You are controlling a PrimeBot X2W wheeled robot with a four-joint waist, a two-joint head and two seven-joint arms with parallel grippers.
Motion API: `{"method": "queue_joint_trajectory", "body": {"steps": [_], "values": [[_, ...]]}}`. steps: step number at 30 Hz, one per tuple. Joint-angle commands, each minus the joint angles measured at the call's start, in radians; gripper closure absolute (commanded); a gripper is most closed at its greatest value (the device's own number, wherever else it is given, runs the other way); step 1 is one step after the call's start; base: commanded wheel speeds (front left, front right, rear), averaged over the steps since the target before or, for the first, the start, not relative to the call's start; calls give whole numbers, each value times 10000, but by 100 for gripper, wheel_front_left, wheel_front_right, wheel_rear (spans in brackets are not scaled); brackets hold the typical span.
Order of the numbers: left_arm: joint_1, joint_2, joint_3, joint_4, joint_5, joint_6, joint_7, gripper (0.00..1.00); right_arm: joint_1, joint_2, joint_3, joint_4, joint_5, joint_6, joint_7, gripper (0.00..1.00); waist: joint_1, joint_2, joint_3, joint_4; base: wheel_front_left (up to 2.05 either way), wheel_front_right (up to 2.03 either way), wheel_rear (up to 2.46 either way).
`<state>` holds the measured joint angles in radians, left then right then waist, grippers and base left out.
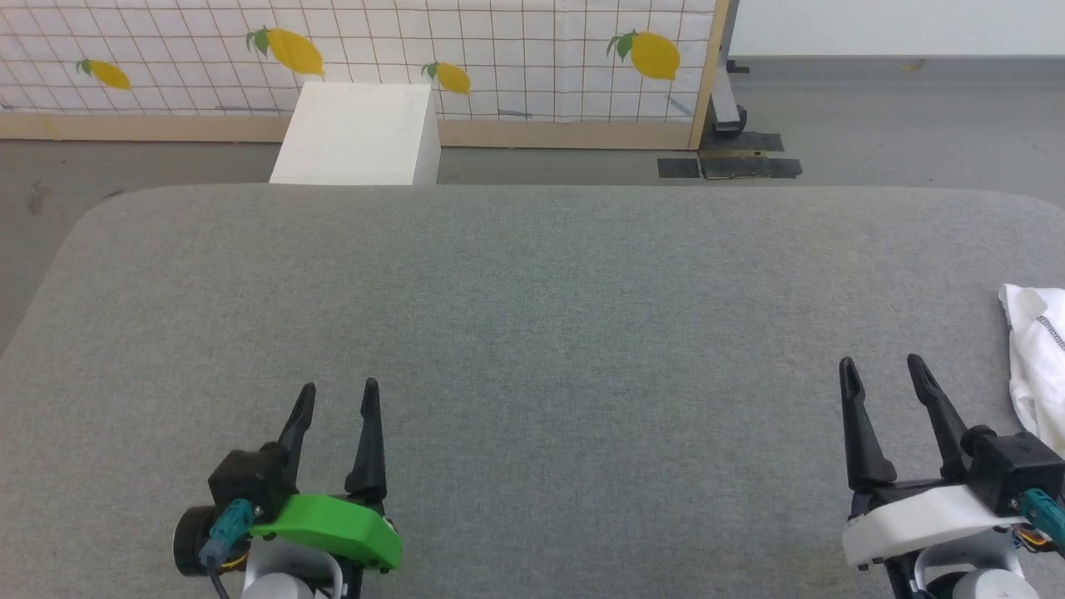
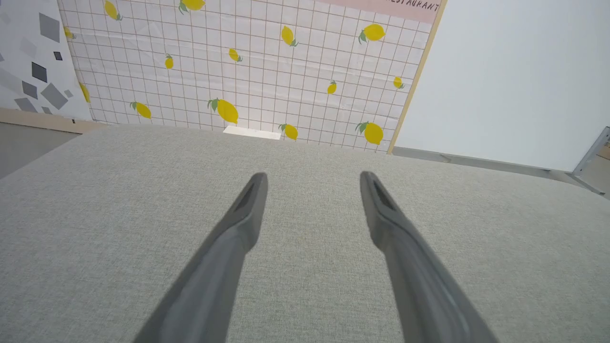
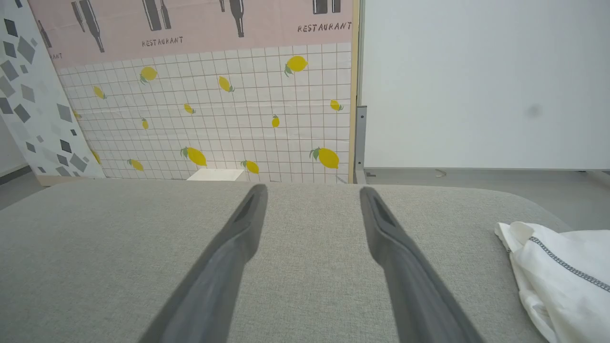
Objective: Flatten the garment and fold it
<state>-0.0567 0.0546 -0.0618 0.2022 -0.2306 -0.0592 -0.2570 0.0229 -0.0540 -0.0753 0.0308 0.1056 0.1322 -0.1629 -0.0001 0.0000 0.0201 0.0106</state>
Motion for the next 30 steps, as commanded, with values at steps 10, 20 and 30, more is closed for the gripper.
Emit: {"method": "queue_joint_trajectory", "body": {"steps": [10,20,30], "values": [[-2,0,-42,21,4,-1,6,100,3,0,16,11,3,0,147,100,1,0,-21,-5,0,0,0],[24,-2,-11,-74,111,24,125,100,-8,0,47,-4,-46,-1,216,100,1,0,-30,-10,0,0,0],[69,-5,41,-234,292,71,327,100,-26,3,105,-29,-129,-2,332,100,1,0,-44,-18,0,0,0]]}}
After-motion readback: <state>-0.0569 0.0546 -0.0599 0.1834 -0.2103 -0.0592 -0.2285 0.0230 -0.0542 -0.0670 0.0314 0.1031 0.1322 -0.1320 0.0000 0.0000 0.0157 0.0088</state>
